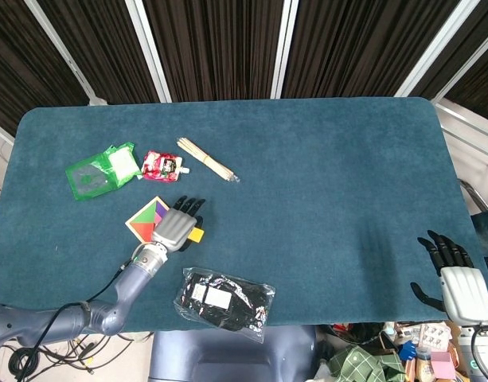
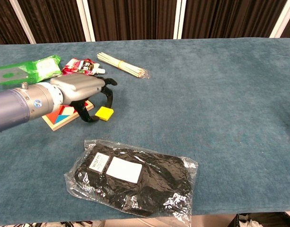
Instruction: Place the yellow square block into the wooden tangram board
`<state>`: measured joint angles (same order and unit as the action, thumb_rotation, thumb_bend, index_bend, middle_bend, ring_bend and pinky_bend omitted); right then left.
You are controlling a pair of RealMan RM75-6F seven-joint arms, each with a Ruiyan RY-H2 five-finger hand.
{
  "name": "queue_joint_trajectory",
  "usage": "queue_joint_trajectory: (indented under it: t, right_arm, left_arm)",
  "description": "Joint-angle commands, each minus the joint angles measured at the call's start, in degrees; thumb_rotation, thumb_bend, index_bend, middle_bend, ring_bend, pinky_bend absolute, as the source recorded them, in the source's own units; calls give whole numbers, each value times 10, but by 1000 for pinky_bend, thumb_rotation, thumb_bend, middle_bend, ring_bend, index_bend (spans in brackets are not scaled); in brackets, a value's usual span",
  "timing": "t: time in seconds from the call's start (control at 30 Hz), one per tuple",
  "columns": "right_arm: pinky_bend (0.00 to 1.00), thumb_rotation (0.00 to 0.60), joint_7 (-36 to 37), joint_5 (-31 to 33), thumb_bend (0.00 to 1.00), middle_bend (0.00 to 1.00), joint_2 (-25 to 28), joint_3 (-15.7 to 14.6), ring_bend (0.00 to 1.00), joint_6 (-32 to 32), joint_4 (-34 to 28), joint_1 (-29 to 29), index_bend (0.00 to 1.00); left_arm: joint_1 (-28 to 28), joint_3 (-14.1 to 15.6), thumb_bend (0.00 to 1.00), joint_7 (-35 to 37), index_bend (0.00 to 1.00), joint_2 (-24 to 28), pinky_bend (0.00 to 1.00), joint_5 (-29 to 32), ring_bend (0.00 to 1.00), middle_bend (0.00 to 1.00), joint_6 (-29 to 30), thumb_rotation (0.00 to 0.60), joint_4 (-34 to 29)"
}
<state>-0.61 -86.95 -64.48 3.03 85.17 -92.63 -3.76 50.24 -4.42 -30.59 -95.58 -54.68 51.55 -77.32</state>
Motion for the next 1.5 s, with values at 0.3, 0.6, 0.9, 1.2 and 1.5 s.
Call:
queue_joint_trajectory:
  t: [0.3,0.6,0.9,1.2,1.5]
  right_arm:
    - [129,600,-2,1,184,54,0,0,76,2,-2,1,147]
    - [129,600,-5,1,186,54,-1,0,76,3,-1,1,147]
    - [129,600,-6,-3,185,54,-1,0,76,5,1,2,147]
    - [129,600,-4,-1,186,53,-1,1,76,4,1,2,147]
    - [129,600,-4,0,186,54,-1,2,76,4,1,1,147]
  left_arm:
    - [-23,-19,366,22,439,85,0,26,0,0,8,600,-50]
    - [-42,-14,366,24,453,110,0,77,0,0,5,600,-62]
    - [-35,-19,366,-48,451,108,0,197,0,0,39,600,-103]
    - [-24,-21,366,-74,451,90,0,227,0,0,57,600,-106]
    - [-26,-17,366,-71,450,72,0,214,0,0,63,600,-92]
